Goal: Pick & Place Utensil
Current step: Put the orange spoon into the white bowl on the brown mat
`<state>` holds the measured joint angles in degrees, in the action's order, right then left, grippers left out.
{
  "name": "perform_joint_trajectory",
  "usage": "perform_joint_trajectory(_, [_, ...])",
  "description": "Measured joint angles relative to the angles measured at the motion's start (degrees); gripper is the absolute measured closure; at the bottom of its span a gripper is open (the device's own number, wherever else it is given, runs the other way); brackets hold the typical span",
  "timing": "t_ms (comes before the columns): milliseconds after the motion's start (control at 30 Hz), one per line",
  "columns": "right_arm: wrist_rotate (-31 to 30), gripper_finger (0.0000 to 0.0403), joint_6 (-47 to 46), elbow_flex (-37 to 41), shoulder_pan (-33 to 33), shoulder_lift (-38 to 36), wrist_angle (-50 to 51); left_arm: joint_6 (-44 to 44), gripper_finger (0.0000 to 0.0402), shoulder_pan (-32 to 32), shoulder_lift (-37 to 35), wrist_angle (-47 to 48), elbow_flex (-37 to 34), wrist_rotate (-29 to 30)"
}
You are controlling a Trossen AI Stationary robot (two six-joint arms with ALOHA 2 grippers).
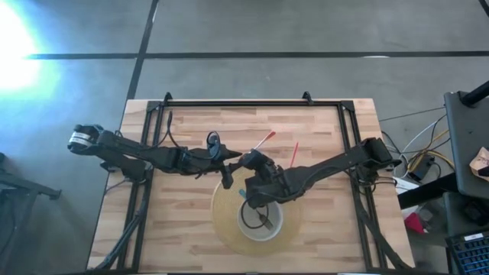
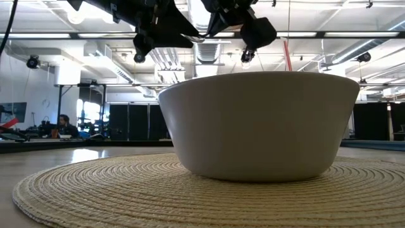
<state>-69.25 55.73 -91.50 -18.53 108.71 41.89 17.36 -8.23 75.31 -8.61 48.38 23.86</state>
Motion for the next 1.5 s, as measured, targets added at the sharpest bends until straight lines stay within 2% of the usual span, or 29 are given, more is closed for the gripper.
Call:
perform_joint_trajectory(133, [0.0,0.0392,0.2,0.0,0.1,0.0,-0.3,0.8,0.0238,0.0,0.0,0.1,0.0,0.0])
perform_joint_trajectory(233, [0.0,0.0392,0.4,0.0,0.1,0.0,-0.3,0.8,0.0257,0.0,0.0,0.1,0.0,0.0])
perform_joint_trajectory(533, [0.0,0.0392,2.5,0.0,0.0,0.0,-0.3,0.7,0.0380,0.2,0.0,0.6,0.0,1.2])
perform_joint_trajectory(600, [0.0,0.0392,2.5,0.0,-0.1,0.0,-0.3,0.7,0.0393,0.2,0.0,0.6,0.0,1.6])
perform_joint_trajectory(867, [0.0,0.0380,4.0,0.0,-0.1,0.0,-0.3,0.7,0.0397,0.3,0.0,0.4,0.0,1.7])
perform_joint_trajectory(1000, [0.3,0.0365,1.8,0.0,0.2,0.0,-0.5,0.4,0.0399,0.0,0.0,-0.5,0.0,-0.1])
perform_joint_trajectory(1500, [0.3,0.0275,-0.8,0.0,-0.1,-0.3,-0.7,0.6,0.0401,0.1,0.0,-0.3,0.0,0.7])
